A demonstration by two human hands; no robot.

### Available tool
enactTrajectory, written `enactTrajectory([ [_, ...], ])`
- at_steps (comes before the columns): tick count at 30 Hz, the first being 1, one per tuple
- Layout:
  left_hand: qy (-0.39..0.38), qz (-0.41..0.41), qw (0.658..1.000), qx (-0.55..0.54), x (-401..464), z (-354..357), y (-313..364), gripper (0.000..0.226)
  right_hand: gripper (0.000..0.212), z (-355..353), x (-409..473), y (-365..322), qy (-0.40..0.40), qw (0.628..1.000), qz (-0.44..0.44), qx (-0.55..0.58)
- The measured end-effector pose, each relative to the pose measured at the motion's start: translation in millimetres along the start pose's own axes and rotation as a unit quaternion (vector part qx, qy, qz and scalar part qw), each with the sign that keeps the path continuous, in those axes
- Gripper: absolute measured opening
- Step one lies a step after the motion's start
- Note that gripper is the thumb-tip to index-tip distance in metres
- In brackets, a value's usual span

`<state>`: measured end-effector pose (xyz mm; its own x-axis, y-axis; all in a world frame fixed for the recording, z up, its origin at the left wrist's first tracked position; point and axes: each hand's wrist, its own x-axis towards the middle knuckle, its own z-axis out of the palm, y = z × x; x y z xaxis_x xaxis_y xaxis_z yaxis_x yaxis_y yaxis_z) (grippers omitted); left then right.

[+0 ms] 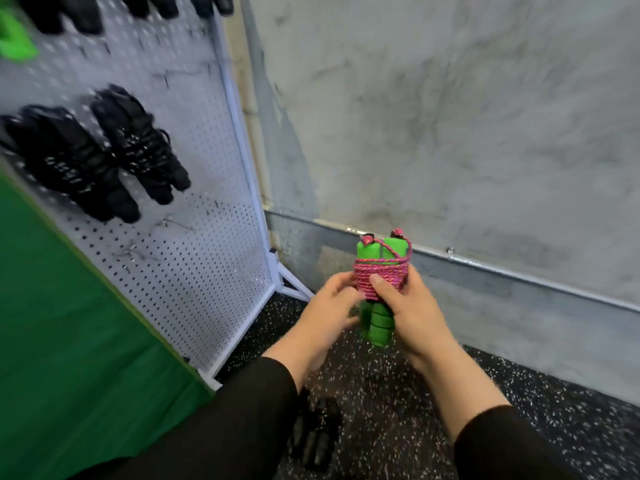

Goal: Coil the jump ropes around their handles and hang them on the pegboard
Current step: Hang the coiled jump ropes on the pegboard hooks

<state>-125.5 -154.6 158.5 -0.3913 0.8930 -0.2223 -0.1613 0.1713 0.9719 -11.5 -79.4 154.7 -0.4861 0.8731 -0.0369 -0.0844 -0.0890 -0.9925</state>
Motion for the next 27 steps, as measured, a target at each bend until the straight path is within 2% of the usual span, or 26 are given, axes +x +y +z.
enactTrajectory([
  [2, -0.017, 0.032, 0.998, -0.053, -9.1, -0.4, 30.0, 0.024, 0.033, -5.6, -7.5, -35.4, -0.065, 0.996, -0.037, -0.05],
  [5, -0.039, 0.078, 0.993, -0.08, -22.3, 1.0, 52.8, 0.026, 0.038, -5.5, -19.2, -73.5, -0.112, 0.986, -0.061, -0.104],
  [8, -0.007, 0.11, 0.987, -0.114, -30.5, 4.2, 61.1, 0.026, 0.042, 0.3, -20.8, -88.6, -0.059, 0.974, -0.097, -0.196],
  [11, 0.057, 0.133, 0.981, -0.132, -30.3, 2.9, 70.0, 0.023, 0.053, 13.4, -16.3, -93.5, 0.008, 0.94, -0.143, -0.308],
  [15, 0.109, 0.151, 0.969, -0.163, -25.9, -10.7, 85.0, 0.027, 0.076, 46.7, -14.7, -97.9, -0.038, 0.913, -0.169, -0.37],
  [18, 0.112, 0.16, 0.963, -0.187, -23.4, -25.8, 96.9, 0.022, 0.081, 73.6, -5.2, -104.9, -0.03, 0.908, -0.181, -0.377],
  [20, 0.109, 0.16, 0.957, -0.216, -20.2, -38.7, 103.8, 0.022, 0.077, 89.0, -0.6, -113.8, -0.046, 0.914, -0.182, -0.36],
  [22, 0.11, 0.154, 0.951, -0.246, -15.4, -54.0, 111.3, 0.02, 0.063, 99.3, 2.9, -126.1, -0.083, 0.927, -0.172, -0.322],
  [25, 0.091, 0.148, 0.95, -0.258, -7.3, -73.1, 122.6, 0.022, 0.03, 108.9, 9.0, -144.2, -0.138, 0.952, -0.135, -0.237],
  [27, 0.066, 0.161, 0.955, -0.242, -3.0, -79.0, 126.3, 0.029, 0.03, 112.4, 14.4, -144.6, -0.172, 0.967, -0.075, -0.17],
])
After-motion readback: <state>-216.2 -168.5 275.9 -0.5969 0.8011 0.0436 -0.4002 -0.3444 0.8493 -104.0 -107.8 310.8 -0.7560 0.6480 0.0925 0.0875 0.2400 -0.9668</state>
